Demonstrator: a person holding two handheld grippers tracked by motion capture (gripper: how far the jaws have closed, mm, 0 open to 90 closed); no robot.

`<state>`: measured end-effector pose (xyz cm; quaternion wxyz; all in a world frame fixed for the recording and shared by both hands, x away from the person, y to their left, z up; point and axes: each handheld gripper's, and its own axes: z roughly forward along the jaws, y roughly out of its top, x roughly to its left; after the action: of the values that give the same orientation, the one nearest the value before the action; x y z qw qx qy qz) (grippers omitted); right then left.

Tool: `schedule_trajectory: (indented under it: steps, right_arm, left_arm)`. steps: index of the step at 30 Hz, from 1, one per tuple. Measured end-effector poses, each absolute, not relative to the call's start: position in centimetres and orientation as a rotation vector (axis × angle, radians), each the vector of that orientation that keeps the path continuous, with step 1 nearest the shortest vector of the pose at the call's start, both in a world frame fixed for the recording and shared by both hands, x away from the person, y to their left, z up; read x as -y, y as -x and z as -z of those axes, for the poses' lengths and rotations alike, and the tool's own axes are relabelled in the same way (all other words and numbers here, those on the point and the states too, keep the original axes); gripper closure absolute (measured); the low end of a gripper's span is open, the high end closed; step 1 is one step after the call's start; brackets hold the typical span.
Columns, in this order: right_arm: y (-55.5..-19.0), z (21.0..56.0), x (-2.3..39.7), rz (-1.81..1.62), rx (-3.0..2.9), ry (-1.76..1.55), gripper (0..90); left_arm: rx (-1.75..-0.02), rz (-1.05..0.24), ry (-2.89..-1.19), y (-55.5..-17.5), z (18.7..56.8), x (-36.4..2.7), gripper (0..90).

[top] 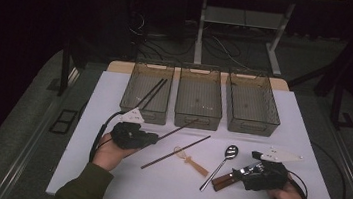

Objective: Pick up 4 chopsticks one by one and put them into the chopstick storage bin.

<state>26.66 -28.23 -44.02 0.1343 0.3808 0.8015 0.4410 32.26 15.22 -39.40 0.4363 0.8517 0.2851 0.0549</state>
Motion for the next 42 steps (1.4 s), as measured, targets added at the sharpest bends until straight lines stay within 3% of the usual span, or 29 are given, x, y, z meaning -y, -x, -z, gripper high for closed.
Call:
schedule_trajectory:
  steps: [42]
  right_arm:
    - [-26.8, 44.1, 28.2, -1.269, -2.323, -1.107, 0.8]
  left_arm:
    - [-0.891, -0.281, -1.924, -35.3, 37.4, -21.2, 84.3]
